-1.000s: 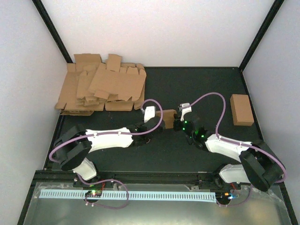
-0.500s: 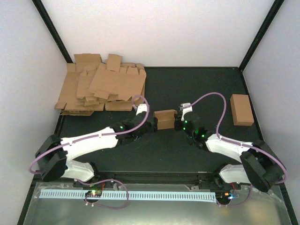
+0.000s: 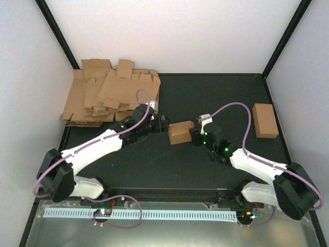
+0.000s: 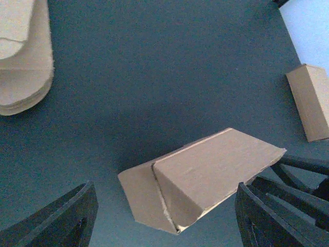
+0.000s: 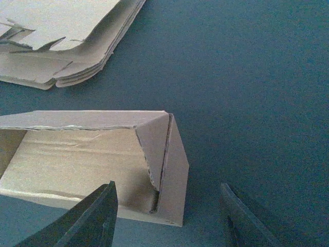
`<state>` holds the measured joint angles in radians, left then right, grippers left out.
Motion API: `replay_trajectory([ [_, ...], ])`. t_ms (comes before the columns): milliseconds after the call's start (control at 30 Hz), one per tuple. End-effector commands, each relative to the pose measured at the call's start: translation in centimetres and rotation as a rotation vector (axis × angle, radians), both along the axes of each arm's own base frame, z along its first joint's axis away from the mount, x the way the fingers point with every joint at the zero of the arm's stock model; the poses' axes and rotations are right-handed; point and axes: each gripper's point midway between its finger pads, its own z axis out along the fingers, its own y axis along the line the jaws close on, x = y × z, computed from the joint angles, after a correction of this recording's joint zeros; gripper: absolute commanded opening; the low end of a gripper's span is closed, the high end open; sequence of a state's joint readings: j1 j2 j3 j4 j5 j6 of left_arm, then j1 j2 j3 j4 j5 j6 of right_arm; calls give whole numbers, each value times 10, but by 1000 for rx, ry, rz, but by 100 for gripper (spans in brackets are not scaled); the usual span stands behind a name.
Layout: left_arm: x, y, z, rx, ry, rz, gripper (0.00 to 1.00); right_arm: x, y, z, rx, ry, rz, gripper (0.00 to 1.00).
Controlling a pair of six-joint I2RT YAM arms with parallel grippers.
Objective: Fold the paper box
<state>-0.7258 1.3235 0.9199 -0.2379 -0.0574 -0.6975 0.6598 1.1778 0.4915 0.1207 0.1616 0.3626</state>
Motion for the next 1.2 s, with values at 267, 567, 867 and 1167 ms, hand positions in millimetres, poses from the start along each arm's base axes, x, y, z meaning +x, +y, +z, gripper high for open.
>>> replay_trajectory([
  [267, 5, -38, 14, -95, 19, -198, 76, -9, 9, 35, 16, 9, 79, 61],
  [567, 4, -31, 7, -92, 47, -193, 73, 6, 9, 79, 45, 13, 37, 63],
  [867, 4, -30, -7, -93, 77, -190, 64, 31, 12, 69, 73, 117, 8, 54],
  [1167, -1, -33, -32, -107, 133, -204, 51, 26, 13, 31, 76, 200, 19, 41],
])
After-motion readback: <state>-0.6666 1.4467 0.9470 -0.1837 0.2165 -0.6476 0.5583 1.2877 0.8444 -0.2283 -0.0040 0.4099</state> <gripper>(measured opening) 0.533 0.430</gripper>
